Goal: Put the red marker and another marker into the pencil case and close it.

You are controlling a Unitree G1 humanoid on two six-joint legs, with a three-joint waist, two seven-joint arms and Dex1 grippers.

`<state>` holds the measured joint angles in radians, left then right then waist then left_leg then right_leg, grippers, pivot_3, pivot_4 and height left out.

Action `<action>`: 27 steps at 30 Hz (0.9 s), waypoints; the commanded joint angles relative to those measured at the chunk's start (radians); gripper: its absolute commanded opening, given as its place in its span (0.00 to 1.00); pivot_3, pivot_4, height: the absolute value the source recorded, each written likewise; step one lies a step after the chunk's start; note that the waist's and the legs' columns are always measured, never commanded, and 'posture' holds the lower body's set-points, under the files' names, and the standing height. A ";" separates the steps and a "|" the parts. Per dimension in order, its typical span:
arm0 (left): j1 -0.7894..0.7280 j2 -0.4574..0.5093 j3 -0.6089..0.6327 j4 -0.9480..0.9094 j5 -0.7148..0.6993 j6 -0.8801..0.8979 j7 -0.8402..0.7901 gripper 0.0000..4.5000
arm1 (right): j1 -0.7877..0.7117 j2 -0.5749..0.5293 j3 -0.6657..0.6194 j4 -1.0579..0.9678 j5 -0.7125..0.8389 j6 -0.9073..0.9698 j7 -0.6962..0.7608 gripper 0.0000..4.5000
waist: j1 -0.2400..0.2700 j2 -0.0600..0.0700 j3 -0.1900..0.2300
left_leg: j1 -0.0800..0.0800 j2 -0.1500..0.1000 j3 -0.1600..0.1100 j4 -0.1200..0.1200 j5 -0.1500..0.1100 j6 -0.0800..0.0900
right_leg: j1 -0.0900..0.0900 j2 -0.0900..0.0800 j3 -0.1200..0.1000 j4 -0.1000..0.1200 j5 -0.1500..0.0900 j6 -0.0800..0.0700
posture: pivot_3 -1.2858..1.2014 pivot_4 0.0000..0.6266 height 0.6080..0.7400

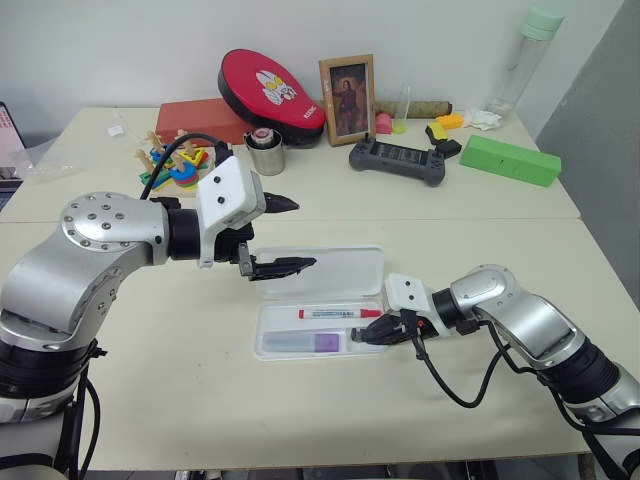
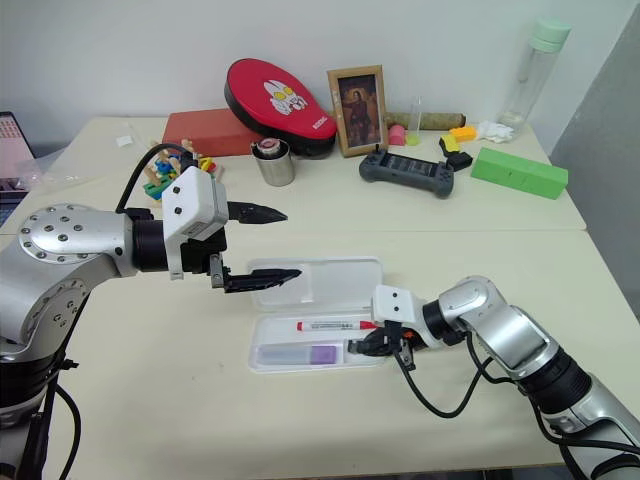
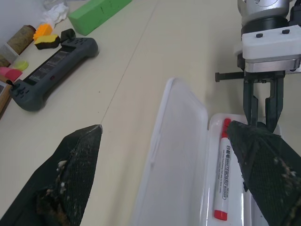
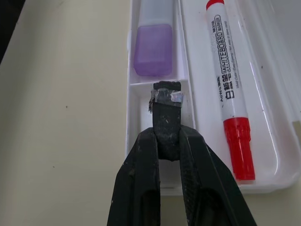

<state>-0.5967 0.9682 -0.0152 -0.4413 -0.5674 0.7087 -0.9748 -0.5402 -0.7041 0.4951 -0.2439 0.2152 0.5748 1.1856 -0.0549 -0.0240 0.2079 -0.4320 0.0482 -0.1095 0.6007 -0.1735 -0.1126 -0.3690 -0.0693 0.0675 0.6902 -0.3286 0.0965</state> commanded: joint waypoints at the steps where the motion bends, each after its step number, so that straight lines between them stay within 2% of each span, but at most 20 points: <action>1: -0.006 -0.003 0.021 -0.014 0.011 -0.023 -0.004 1.00 | 0.001 0.004 -0.032 -0.018 0.009 -0.013 0.007 0.34 | 0.000 0.000 0.000 | 0.000 0.000 0.000 0.000 0.000 0.000 | 0.000 0.000 0.000 0.000 0.000 0.000 | 0.52 0.24 1.00; 11: -0.008 -0.014 0.029 -0.006 0.001 -0.018 -0.007 1.00 | -0.034 0.017 -0.149 -0.086 0.132 0.098 0.012 0.84 | 0.000 0.000 0.000 | 0.000 0.000 0.000 0.003 0.000 0.000 | 0.000 0.000 0.000 0.002 0.000 0.000 | 0.52 0.24 1.00; 16: -0.011 -0.021 0.042 0.011 0.004 -0.021 0.009 1.00 | -0.060 0.007 -0.227 -0.127 0.203 0.156 0.002 0.84 | 0.000 0.000 0.000 | 0.000 0.000 0.000 0.002 0.000 0.000 | 0.000 0.000 0.000 0.002 0.000 0.000 | 0.52 0.24 1.00; 25: 0.014 -0.035 0.084 0.048 0.035 -0.038 0.064 1.00 | -0.095 -0.024 -0.353 -0.086 0.183 0.147 -0.102 0.84 | 0.000 0.000 0.000 | 0.000 0.000 0.000 0.002 0.000 0.000 | 0.000 0.000 0.000 0.002 0.000 0.000 | 0.52 0.24 1.00; 27: 0.022 -0.034 0.092 0.058 0.045 -0.043 0.074 1.00 | -0.110 -0.030 -0.374 -0.068 0.184 0.145 -0.121 0.77 | 0.000 0.000 0.000 | 0.000 0.000 0.000 0.002 0.000 0.000 | 0.000 0.000 0.000 0.002 0.000 0.000 | 0.52 0.24 1.00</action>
<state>-0.5756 0.9336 0.0357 -0.3855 -0.5362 0.6865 -0.9172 -0.6145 -0.7202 0.1817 -0.3139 0.3960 0.7293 1.0867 -0.0545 -0.0240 0.2080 -0.4320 0.0482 -0.1097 0.6026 -0.1735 -0.1125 -0.3691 -0.0692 0.0676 0.6922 -0.3286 0.0965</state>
